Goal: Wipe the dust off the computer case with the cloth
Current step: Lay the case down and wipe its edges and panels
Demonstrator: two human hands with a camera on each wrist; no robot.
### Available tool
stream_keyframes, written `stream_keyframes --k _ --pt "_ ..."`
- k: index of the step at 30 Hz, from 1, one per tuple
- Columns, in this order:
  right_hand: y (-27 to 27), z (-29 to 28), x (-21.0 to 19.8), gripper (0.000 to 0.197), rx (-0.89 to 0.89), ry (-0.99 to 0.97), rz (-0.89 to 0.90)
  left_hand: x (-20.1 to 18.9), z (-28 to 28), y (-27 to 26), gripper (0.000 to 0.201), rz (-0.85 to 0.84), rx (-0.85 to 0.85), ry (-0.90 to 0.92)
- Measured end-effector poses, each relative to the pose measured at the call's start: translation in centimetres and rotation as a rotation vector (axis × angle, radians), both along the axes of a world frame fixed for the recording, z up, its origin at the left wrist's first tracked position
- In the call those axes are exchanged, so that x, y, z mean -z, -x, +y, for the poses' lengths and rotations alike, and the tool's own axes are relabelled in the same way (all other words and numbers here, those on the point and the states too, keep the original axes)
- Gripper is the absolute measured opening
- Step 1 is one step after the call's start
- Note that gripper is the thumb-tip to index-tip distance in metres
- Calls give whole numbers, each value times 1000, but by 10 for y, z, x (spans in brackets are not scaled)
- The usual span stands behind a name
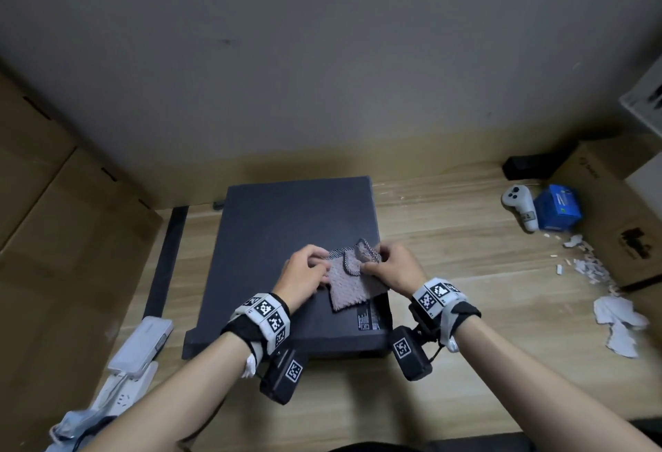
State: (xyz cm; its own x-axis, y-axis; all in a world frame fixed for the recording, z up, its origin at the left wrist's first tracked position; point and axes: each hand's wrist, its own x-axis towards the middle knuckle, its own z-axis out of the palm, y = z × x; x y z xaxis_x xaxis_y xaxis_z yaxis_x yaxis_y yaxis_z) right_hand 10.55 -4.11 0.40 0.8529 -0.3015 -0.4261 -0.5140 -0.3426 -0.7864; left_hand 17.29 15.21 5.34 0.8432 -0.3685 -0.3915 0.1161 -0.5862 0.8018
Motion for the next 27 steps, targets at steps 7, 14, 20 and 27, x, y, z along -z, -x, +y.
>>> stream_keyframes --k 7,14,20,27 --pt "24 -48 15 15 319 -219 -115 0 -39 -4 20 -33 109 -42" --pt "42 -38 70 19 222 -279 -20 15 -74 5 21 -254 500 -315" --pt "45 -28 68 15 368 -542 -77 13 -88 -9 72 -559 915 -563" --pt "57 -22 100 23 154 -130 16 23 -90 0 143 -479 1118 -794"
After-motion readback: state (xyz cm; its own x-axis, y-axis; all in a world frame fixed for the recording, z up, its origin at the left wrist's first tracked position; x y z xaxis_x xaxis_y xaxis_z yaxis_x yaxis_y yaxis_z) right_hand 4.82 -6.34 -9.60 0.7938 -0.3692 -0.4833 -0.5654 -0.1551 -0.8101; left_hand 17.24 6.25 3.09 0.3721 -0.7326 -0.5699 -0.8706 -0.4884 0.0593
